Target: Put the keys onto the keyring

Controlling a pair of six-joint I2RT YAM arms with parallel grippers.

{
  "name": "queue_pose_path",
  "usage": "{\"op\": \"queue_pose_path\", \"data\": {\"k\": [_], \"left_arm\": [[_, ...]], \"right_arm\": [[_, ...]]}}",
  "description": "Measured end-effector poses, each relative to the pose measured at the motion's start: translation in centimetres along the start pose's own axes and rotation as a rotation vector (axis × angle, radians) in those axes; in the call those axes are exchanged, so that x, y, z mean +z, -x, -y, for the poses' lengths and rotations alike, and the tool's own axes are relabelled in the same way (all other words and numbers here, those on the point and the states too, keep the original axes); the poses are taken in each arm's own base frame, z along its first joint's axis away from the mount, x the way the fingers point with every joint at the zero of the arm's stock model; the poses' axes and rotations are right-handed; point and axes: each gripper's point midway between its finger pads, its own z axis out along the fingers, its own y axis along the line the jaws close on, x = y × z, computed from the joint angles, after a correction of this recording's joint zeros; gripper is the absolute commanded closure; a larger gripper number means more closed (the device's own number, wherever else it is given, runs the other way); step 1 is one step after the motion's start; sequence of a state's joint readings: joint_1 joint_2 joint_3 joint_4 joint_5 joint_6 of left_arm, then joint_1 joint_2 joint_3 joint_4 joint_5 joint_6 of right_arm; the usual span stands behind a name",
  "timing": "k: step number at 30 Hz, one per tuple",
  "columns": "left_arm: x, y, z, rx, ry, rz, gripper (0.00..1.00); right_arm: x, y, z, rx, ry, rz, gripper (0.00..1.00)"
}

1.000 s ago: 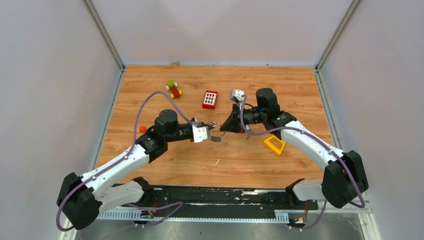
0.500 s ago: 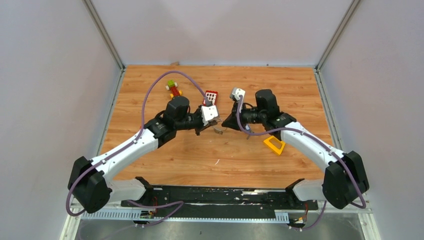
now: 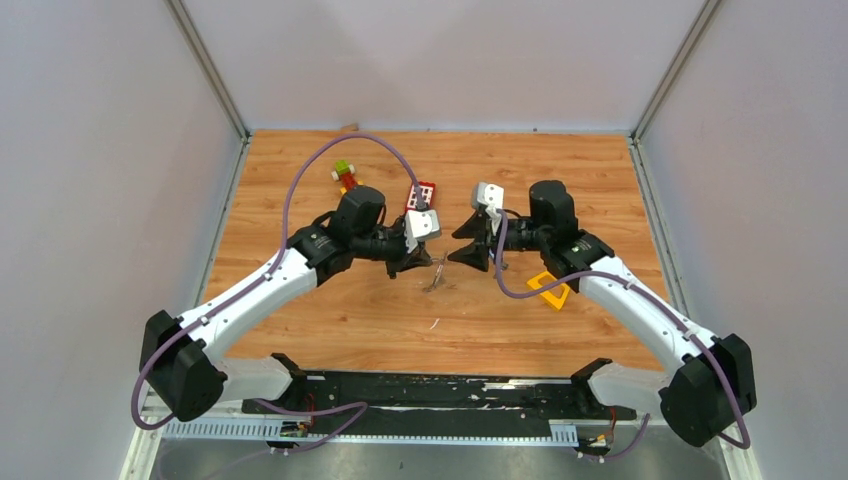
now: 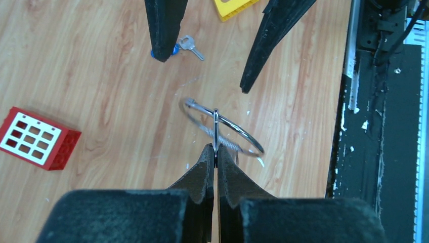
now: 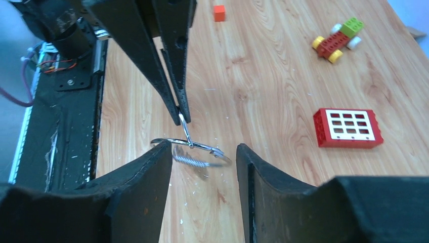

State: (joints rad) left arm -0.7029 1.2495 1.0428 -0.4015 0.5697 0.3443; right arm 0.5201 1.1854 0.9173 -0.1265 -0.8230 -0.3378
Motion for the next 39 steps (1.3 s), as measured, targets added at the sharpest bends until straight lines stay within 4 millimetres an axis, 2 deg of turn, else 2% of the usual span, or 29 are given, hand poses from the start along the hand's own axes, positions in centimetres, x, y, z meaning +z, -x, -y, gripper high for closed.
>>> {"op": "queue_pose_path", "data": {"k": [7, 13, 21, 29, 39], "left_arm": [[-0.1, -0.4, 1.4, -0.024, -0.063, -0.009, 1.00], [-0.1, -0.1, 1.9, -0.027, -0.093, 0.007, 1.00], [-0.4, 1.0, 2.1, -0.027, -0.098, 0.046, 1.00], [-0.4, 1.3, 2.1, -0.034, -0.095, 0.055, 1.00], [-0.4, 1.2, 2.2, -0.039, -0.099, 0.055, 1.00]], "right_arm": [[0.2, 0.2, -2.2, -0.002, 0.139, 0.026, 0.55], [0.6, -0.3, -3.4, 0.047, 0.229, 0.032, 0.61], [1.5, -1.7, -3.7, 0.116, 0.270, 0.005, 0.64], [1.7, -1.7, -4.0, 0.116, 0.275, 0.000, 0.67], [2.0, -1.9, -3.8, 0.111, 0.249, -0.013, 0.85]]}}
